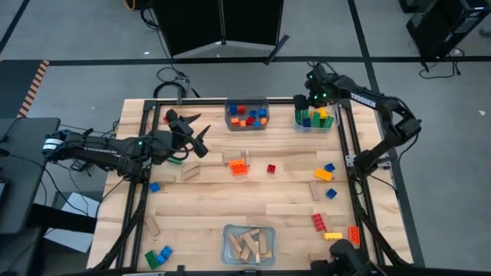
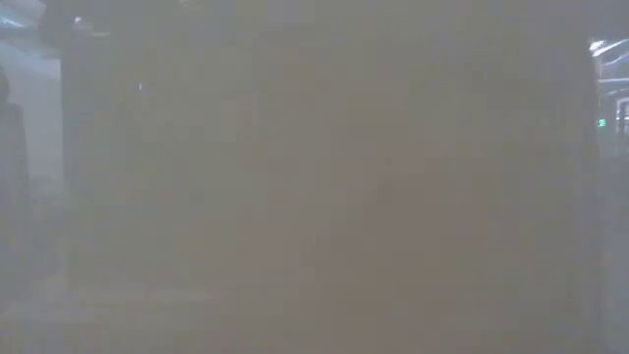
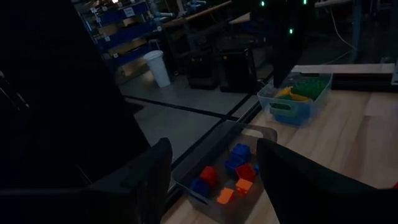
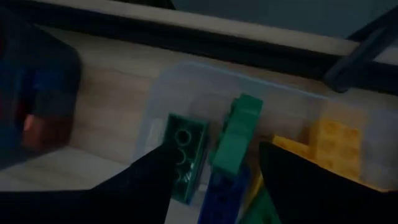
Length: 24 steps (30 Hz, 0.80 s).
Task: Sort blocks by size
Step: Put the small blue game piece into the black bin
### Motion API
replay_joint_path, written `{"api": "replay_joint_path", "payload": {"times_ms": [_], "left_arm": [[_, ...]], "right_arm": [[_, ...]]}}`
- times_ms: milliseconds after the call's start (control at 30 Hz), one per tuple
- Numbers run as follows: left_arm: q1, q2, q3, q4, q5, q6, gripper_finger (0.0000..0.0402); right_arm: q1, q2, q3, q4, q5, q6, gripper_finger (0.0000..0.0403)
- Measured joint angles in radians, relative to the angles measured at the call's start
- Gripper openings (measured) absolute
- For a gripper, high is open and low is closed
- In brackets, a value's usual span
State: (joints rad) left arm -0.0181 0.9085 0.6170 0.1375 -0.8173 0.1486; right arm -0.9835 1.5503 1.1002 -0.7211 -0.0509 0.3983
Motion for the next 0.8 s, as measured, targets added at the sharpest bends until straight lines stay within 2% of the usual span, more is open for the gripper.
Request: {"api": "replay_joint_path", "payload": {"times_ms": [233, 300, 433, 633, 800], "left_arm": [[0.000, -0.017, 0.000, -0.011, 0.018, 0.003, 0.0241], [0.000, -0.023, 0.000, -0.020, 0.044, 0.003, 0.0241], [0.000, -0.057, 0.001, -0.075, 0.111, 0.003, 0.0241], [0.000, -0.106, 0.001, -0.176, 0.204, 0.003, 0.0241], [-0.002, -0.111, 0.007, -0.249, 0.316, 0.000, 0.0241]], "right_arm": [[0.021, -0.118, 0.083, -0.186, -0.001, 0.058, 0.0238], [0.051, -0.173, 0.083, -0.257, 0.004, 0.085, 0.0238], [0.160, -0.302, 0.077, -0.381, 0.091, 0.185, 0.0239], [0.457, -0.547, -0.030, -0.396, 0.208, 0.523, 0.0236], [0.818, -0.678, -0.159, -0.329, 0.356, 0.865, 0.0235]]}}
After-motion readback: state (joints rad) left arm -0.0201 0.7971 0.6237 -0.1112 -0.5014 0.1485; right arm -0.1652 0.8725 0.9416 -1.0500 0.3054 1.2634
